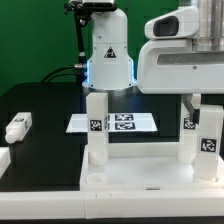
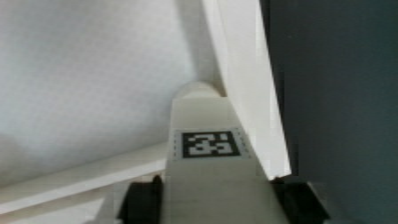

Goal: Assemble desk

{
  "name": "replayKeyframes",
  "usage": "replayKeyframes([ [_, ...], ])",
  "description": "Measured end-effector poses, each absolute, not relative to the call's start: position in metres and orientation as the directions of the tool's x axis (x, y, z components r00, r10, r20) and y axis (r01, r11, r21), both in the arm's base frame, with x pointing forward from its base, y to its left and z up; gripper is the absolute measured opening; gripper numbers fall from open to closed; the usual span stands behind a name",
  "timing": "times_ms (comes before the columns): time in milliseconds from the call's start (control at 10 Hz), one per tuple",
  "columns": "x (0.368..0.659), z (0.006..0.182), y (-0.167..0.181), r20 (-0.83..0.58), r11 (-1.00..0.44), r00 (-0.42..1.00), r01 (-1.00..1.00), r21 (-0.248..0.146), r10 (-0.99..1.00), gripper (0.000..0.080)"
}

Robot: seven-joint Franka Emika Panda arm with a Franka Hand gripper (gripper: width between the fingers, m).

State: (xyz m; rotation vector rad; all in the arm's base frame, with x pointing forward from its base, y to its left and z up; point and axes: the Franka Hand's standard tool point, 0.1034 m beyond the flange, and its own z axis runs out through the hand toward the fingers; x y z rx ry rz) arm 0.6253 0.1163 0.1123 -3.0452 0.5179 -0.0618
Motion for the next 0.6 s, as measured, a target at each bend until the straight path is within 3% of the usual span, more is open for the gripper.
replayKeyframes([
  [200,0.6265,0.1107,0.1167,0.033,-0.840,0.841,-0.537,-0.074,-0.541,0.0285],
  [600,0.6324,0.1111,0.1130,-0.029,-0.452,0.460,-0.880,-0.147,-0.887,0.0285],
])
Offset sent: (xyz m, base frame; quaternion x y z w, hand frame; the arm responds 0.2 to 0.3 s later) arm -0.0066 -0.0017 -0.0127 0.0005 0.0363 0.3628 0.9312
